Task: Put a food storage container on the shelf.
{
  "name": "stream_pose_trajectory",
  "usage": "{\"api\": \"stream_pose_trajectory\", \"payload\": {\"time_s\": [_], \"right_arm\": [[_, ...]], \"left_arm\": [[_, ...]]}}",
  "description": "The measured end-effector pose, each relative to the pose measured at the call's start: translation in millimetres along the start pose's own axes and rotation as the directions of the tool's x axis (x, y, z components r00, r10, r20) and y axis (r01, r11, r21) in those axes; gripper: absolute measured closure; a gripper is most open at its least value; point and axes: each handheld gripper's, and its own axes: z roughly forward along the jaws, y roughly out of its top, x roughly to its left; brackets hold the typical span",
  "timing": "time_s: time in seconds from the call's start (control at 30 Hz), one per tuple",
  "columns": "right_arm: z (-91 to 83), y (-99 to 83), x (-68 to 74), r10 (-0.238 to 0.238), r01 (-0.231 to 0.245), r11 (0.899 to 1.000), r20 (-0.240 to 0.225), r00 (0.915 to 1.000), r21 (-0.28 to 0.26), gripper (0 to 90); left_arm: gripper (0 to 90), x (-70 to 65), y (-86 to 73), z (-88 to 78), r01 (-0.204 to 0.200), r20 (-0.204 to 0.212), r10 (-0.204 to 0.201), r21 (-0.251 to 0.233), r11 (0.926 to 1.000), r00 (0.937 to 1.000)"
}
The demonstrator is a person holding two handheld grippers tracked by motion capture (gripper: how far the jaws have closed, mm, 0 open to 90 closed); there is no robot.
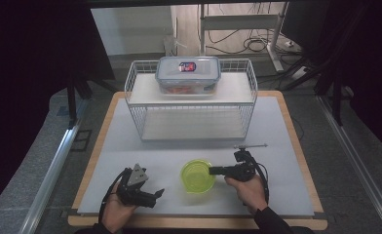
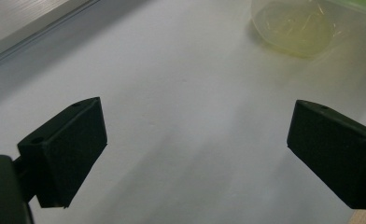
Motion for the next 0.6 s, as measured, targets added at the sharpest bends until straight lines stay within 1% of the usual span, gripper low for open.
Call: {"api": "stream_pose_trajectory", "payload": {"time_s": [0.03, 0.1, 0.17, 0.2, 0.4, 0.43, 0.5, 0.53, 0.6], "right_arm": [[-0.1, 0.3, -0.3, 0.01, -0.01, 1.0, -0.008, 0.9999, 0.004, 80.8], [-0.8, 1.0, -0.2, 0.011, -0.011, 1.0, -0.01, 0.9999, 0.005, 81.0], [-2.9, 2.6, 0.2, 0.02, -0.02, 1.0, -0.031, 0.9993, 0.004, 81.0], [-4.1, 3.6, 0.7, 0.018, -0.018, 1.0, -0.038, 0.9991, -0.004, 81.0], [-12.7, 13.3, 7.1, 0.007, -0.008, 1.0, -0.045, 0.999, -0.017, 81.0], [-14.6, 15.7, 8.6, -0.002, 0.001, 1.0, -0.045, 0.999, -0.023, 81.0], [-15.9, 17.2, 9.8, -0.001, 0.0, 1.0, -0.05, 0.9988, -0.023, 81.1], [-19.7, 22.2, 13.1, -0.009, 0.008, 0.999, -0.053, 0.9986, -0.033, 81.0], [-21.0, 23.8, 14.5, -0.009, 0.007, 0.999, -0.052, 0.9986, -0.033, 81.1]], "left_arm": [[4.5, 0.0, 0.0, 0.1, 0.001, 0.0, -0.001, 0.0, 1.0, 1.0], [4.5, 0.0, 0.0, -0.1, -0.001, 0.0, 0.001, 0.0, 1.0, 1.0], [4.5, 0.1, 0.0, 0.0, 0.001, 0.0, -0.001, -0.002, 1.0, 1.0], [4.5, 0.2, -0.1, 0.1, 0.002, -0.001, -0.002, -0.002, 1.0, 1.0], [4.5, 0.5, 0.1, -0.1, 0.001, 0.0, -0.001, -0.004, 1.0, 1.0], [4.5, 0.5, 0.2, -0.2, 0.001, 0.0, -0.001, -0.004, 1.0, 1.0], [4.5, 0.5, 0.2, -0.2, 0.001, -0.002, -0.001, -0.005, 1.0, 1.0], [4.5, 0.5, 0.3, -0.5, 0.002, -0.002, -0.002, -0.008, 1.0, 1.0], [4.5, 0.7, 0.3, -0.8, 0.004, 0.0, -0.004, -0.01, 0.9999, 1.0]]}}
